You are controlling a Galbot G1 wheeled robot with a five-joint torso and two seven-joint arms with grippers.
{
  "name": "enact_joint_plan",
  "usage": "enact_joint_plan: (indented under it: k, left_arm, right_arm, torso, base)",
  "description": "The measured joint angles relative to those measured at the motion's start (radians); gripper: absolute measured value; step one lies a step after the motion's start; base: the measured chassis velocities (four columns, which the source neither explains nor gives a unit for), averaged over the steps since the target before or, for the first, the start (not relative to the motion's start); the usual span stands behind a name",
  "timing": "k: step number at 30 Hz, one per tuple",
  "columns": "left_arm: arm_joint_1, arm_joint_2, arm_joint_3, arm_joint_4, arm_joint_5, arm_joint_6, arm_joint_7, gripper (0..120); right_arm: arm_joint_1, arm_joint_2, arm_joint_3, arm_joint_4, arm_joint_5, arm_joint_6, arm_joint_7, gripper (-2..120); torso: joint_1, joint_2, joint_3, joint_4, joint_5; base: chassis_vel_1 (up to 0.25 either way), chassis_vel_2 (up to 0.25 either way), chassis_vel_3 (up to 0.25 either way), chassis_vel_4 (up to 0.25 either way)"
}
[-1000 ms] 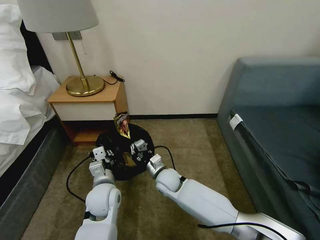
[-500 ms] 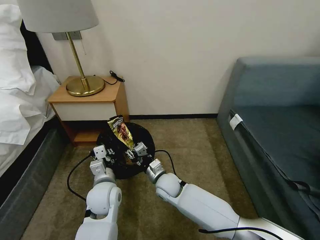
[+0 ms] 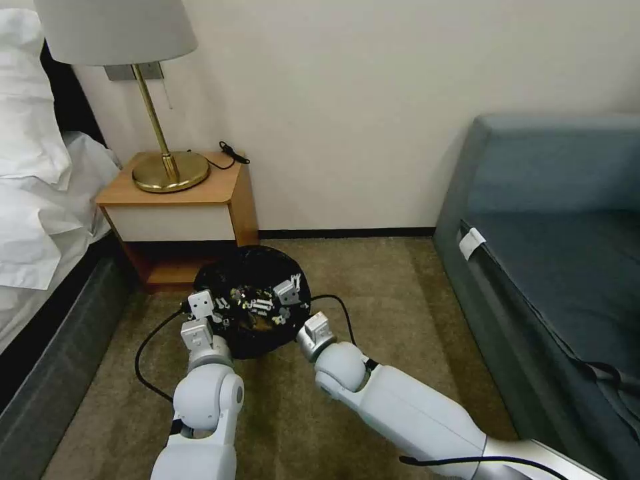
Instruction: Pick up the trash bin, then pick up the garbage on the floor and place it into the trash bin.
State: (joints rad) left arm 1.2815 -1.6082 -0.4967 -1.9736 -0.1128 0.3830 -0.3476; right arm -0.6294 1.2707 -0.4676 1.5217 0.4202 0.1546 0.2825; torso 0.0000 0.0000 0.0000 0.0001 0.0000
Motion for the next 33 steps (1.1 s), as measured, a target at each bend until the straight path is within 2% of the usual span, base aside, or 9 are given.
enact_joint_plan:
  k: [5, 9, 16, 27, 33]
  left_arm:
    - [-0.002, 0.010, -0.003, -0.002, -0.026, 0.011, 0.000, 4]
    - [-0.003, 0.019, -0.003, -0.006, -0.044, 0.019, 0.000, 4]
    - [-0.013, 0.058, -0.009, -0.008, -0.090, 0.037, 0.005, 4]
    - [0.000, 0.095, -0.009, -0.016, -0.121, 0.042, 0.036, 4]
    - [0.009, 0.097, -0.009, -0.028, -0.141, 0.050, 0.022, 4]
  right_arm:
    - [-0.001, -0.027, 0.077, 0.066, 0.028, -0.026, 0.014, 100]
    - [-0.015, -0.037, 0.132, 0.072, 0.033, -0.016, 0.023, 100]
    - [-0.064, -0.067, 0.284, 0.064, 0.049, 0.007, 0.036, 100]
    - [-0.201, -0.132, 0.549, 0.008, -0.008, 0.092, -0.001, 100]
    - [-0.268, -0.119, 0.630, -0.001, -0.031, 0.121, -0.021, 100]
  torso:
    - [0.000, 0.000, 0.000, 0.0000, 0.0001]
    - [0.000, 0.000, 0.000, -0.0001, 0.0000]
    - [0.000, 0.000, 0.000, -0.0003, 0.0001]
    - [0.000, 0.000, 0.000, -0.0003, -0.0001]
    - [0.000, 0.000, 0.000, -0.0002, 0.0001]
  base:
    - [0.000, 0.000, 0.000, 0.000]
    - [0.000, 0.000, 0.000, 0.000]
    - [0.000, 0.000, 0.000, 0.000]
    - [0.000, 0.000, 0.000, 0.000]
    - [0.000, 0.000, 0.000, 0.000]
